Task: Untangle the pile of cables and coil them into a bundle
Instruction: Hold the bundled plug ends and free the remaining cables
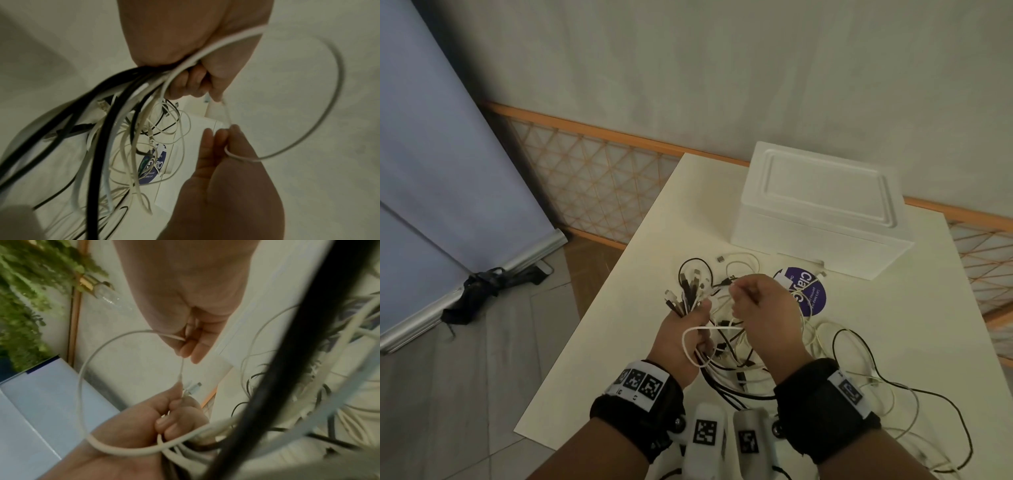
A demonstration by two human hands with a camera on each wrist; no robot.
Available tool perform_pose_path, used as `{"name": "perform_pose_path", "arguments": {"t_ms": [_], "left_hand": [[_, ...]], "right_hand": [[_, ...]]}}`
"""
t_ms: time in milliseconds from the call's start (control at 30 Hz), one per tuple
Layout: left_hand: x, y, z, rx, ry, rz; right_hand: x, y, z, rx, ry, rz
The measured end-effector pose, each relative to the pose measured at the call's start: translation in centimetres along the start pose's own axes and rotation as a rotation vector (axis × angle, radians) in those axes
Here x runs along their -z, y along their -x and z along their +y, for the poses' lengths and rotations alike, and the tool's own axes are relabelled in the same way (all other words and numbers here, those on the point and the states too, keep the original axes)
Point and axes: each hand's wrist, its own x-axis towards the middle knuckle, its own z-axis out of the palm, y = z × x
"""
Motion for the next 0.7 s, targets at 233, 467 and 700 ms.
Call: {"name": "perform_pose_path", "arguments": {"t_ms": [233, 467, 700], "left_hand": [[-0.3, 0.4, 0.6, 0.072, 0.08, -0.026], [-0.3, 0.5, 0.9, 0.088, 0.129, -0.066], [-0.2, 0.8, 0.4, 0.031, 0.057, -0.207]], "right_hand": [[-0.3, 0.5, -0.6, -0.015, -0.283, 0.067], [0.0, 0.4, -0.3, -0.016, -0.287, 0.087], [-0.6, 0.8, 0.6, 0.076, 0.054, -0.25]]}}
